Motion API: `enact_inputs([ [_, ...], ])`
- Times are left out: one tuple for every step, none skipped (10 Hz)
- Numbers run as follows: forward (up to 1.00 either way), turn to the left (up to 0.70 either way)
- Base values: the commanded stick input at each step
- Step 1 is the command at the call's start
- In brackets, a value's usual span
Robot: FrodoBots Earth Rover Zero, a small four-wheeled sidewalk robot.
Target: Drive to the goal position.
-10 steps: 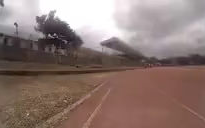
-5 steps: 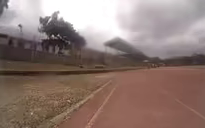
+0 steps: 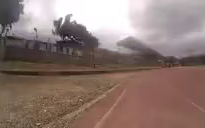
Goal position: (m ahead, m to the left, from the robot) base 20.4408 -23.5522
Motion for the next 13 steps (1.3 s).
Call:
enact_inputs([
  [0.0,0.0],
  [0.0,0.0],
  [0.0,0.0],
  [0.0,0.0],
  [0.0,0.0],
  [0.17,0.0],
  [0.61,0.0],
  [0.7,0.0],
  [0.7,0.0],
  [0.7,0.0],
  [0.7,0.0],
  [0.7,0.0],
  [0.7,0.0],
])
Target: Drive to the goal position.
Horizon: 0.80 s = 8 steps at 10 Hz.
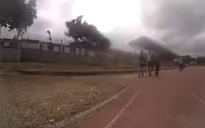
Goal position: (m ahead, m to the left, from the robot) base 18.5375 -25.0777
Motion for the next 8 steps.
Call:
enact_inputs([
  [0.7,0.0],
  [0.7,0.0],
  [0.7,0.0],
  [0.7,0.0],
  [0.7,0.0],
  [0.7,0.0],
  [0.7,0.0],
  [0.7,0.0],
])
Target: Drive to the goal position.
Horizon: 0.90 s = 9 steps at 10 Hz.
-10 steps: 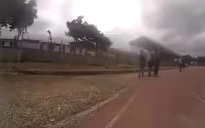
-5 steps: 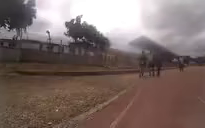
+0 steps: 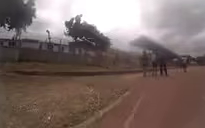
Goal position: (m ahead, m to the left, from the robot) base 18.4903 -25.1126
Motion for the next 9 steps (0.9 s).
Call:
enact_inputs([
  [0.7,0.0],
  [0.7,0.0],
  [0.7,-0.13],
  [0.7,-0.27],
  [0.7,-0.27],
  [0.7,-0.27],
  [0.7,-0.27],
  [0.7,-0.27],
  [0.7,-0.27],
])
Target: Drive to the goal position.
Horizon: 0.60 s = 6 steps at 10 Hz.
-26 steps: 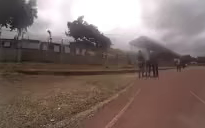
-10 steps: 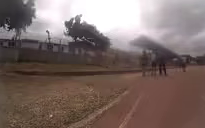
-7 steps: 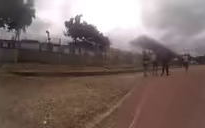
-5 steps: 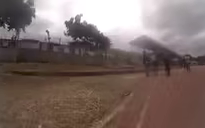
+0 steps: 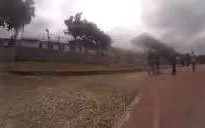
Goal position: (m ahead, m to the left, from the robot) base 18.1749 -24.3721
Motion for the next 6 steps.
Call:
enact_inputs([
  [0.7,-0.27],
  [0.7,-0.27],
  [0.7,-0.27],
  [0.7,-0.27],
  [0.7,-0.27],
  [0.7,-0.27],
])
